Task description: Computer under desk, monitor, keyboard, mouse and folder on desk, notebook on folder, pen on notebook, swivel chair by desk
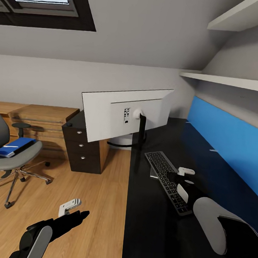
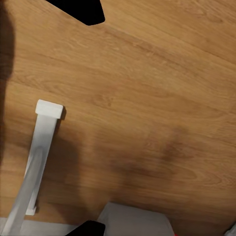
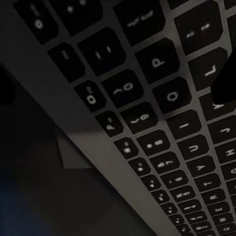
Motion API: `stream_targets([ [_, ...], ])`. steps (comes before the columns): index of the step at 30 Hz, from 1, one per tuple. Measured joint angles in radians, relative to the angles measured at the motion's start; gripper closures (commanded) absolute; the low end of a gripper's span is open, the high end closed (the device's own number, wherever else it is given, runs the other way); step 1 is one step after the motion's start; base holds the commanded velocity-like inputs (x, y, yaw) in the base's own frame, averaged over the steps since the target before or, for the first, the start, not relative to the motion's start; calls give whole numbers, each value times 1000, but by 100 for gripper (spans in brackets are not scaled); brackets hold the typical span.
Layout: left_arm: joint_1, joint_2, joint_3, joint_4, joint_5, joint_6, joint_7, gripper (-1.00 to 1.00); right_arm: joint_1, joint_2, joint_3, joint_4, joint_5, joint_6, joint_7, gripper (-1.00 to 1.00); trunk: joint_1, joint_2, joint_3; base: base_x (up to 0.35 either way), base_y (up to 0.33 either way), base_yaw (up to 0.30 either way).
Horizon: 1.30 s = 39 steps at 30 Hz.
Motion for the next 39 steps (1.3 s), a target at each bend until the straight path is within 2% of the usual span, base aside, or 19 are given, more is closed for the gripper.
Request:
stream_targets([
  [23,0,0,0,-1,-1,0,-2,-100,0,-3,0,0,0,-1,0,-100,0,0,0,24,-23,0],
  [33,0,1,17,-9,3,2,-5,-100,0,-4,0,-1,0,-1,0,-100,0,0,0,0,0,0],
  [39,0,0,28,-12,4,2,-6,-100,0,-15,0,-1,-1,2,1,-100,0,0,0,0,0,0],
])
